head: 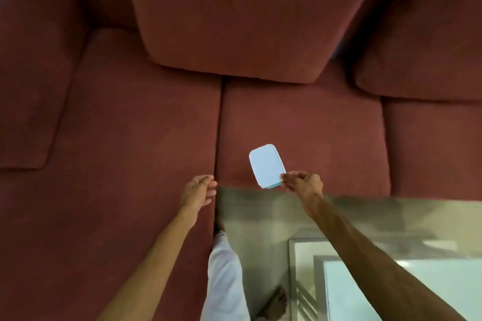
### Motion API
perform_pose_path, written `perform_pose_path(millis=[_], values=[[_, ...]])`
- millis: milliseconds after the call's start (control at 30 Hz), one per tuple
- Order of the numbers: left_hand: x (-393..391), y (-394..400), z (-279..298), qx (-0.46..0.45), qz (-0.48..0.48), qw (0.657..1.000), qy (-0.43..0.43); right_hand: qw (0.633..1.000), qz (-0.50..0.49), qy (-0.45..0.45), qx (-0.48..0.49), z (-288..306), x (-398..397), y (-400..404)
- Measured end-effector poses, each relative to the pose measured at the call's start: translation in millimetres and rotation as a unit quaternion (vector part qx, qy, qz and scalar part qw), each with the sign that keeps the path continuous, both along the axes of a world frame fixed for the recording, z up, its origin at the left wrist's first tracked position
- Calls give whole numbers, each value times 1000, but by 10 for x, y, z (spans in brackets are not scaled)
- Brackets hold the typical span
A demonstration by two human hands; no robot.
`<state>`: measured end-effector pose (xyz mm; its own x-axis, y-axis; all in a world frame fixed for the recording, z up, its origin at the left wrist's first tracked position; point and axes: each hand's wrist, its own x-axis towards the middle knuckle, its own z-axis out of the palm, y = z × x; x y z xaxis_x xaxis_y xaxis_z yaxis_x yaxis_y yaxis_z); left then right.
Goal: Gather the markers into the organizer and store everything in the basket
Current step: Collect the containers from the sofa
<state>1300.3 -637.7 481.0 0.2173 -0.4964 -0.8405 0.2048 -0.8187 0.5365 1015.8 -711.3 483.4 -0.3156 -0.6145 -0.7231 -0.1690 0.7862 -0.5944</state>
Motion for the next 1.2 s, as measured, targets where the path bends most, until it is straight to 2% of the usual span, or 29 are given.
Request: perform_pose_path(millis=[133, 233, 433, 533, 633, 800, 967, 1033, 1200], values=[[-1033, 263, 80, -21, -99, 995, -21, 998, -32, 41, -36, 338, -1114, 763], [-1896, 609, 54, -28, -189, 981, -27, 994, -4, 88, -68, 515, -2050, 1477], [-3444, 1609, 91, -27, -328, 944, -29, 995, -45, 78, -49, 779, -3646, 2999], [-4066, 2147, 52, -26, -432, 901, -34, 993, -80, 77, -36, 865, -4367, 3746], [-4486, 2528, 132, -29, -530, 845, -65, 987, -94, 127, -31, 839, -4923, 4427], [-4947, 2967, 163, -33, -628, 773, -82, 975, -178, 127, -41, 756, -5526, 5301], [-5116, 3108, -231, -48, -725, 676, -122, 959, -236, 156, -12, 122, -5878, 5992], [-5128, 3087, -479, -43, -753, 641, -143, 959, -229, 168, 17, -207, -5943, 6165], [-5220, 3030, -884, -33, -767, 623, -152, 965, -185, 177, 56, -917, -5859, 6312]])
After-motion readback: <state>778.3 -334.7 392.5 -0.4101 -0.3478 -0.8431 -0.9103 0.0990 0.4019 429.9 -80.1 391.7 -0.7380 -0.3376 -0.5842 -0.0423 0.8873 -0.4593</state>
